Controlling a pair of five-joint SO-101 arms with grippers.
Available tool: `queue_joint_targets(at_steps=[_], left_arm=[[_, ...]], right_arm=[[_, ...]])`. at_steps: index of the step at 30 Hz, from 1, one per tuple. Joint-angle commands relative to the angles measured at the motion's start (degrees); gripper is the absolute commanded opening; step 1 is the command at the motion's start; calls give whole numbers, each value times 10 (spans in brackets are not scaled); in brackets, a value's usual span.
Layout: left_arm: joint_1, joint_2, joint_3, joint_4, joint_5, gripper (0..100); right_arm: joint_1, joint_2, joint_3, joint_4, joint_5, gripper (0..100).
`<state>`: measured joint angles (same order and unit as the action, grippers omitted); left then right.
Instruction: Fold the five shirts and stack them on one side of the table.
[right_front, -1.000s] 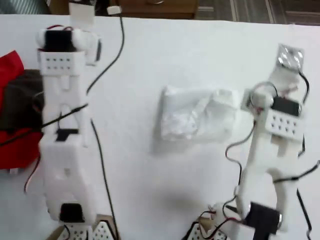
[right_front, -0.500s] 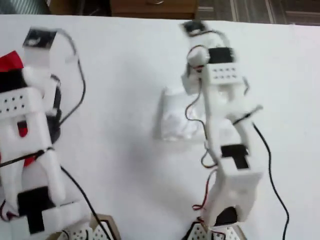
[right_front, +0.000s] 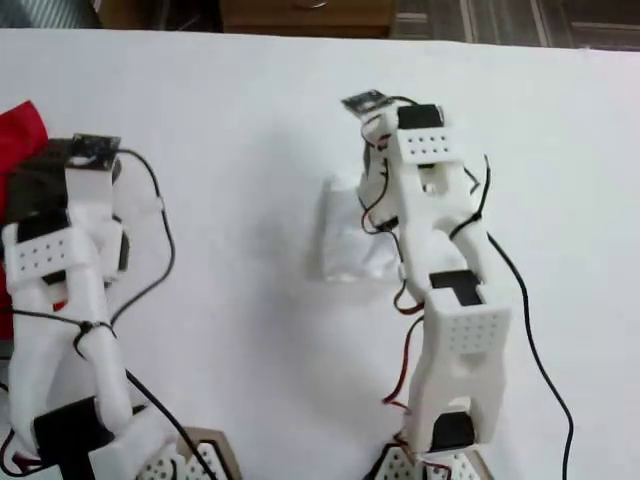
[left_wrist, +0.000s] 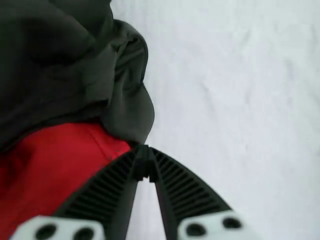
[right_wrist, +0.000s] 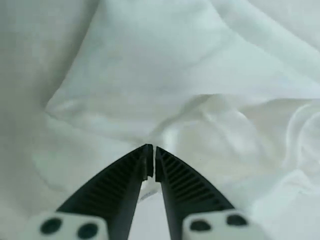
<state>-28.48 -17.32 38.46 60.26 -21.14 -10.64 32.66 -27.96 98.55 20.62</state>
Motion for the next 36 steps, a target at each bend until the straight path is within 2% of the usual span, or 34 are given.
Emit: queue_joint_targets(at_steps=[1, 5, 11, 13, 19, 25, 29, 36], left_arm=[[11, -20, 78, -118, 0, 26], [39, -20, 152, -193, 0, 26], [48, -20, 189, -219, 16, 26], [48, -20, 190, -218, 30, 26], [50, -20, 195, -219, 55, 26], [50, -20, 196, -222, 55, 26], [50, -20, 201, -229, 55, 26], [48, -20, 201, -233, 56, 26]], right_arm=[[29, -16, -3, 29, 3, 20], [55, -67, 64, 29, 4, 20], [54, -199, 110, 26, 4, 20], [43, -227, 113, -12, 1, 20], [-11, -184, 164, -180, 0, 20], [-19, -81, 164, -255, 1, 20], [-3, -48, 137, -244, 4, 20], [56, -45, 93, -144, 11, 20]])
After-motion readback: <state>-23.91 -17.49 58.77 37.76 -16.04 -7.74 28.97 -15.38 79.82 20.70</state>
